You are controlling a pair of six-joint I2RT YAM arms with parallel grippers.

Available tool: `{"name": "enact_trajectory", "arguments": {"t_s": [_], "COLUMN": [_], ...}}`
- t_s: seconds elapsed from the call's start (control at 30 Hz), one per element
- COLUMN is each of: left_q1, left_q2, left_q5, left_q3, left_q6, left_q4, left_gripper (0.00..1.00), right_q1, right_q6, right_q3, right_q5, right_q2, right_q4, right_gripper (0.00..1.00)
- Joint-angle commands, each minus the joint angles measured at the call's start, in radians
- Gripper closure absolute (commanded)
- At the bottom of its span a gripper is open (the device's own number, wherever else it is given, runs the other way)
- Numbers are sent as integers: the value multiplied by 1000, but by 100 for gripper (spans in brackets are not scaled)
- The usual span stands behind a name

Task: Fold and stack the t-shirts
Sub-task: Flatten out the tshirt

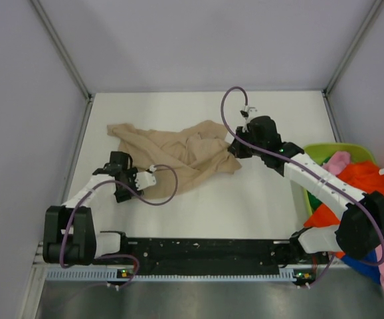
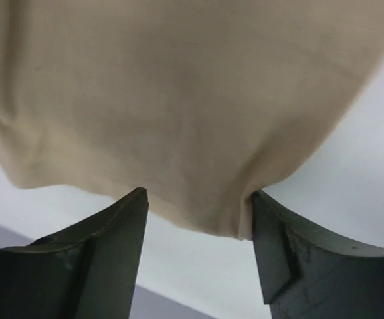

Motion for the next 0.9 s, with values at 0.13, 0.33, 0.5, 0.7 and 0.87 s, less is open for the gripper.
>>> {"name": "enact_trajectory", "arguments": {"t_s": [0.13,0.33,0.5,0.7,0.87], "left_q1": [6,11,11,11,11], "left_q2": [49,-119,-236,-411,-433], "left_q5": [-99,-83,-80,-54,-74], "left_q3": [119,458,713,974,1241], "left_q6": [-164,-438,-523,-511,-514], "left_q4": [106,-41,-213,-414,-526], "left_gripper": [100,100,100,100,100], "right_q1": [-9,-11,-9,-11,-11], "right_q6": [-66,-167,-224,-241,-244], "right_q3": [75,221,386,590,814], "right_q5": [68,114,43,-60,-142], "right_q2": [-93,-225,-352,-472,-481], "right_q4": [-66,-209,-330,-442,-540], "right_gripper": [100,100,100,100,100]}}
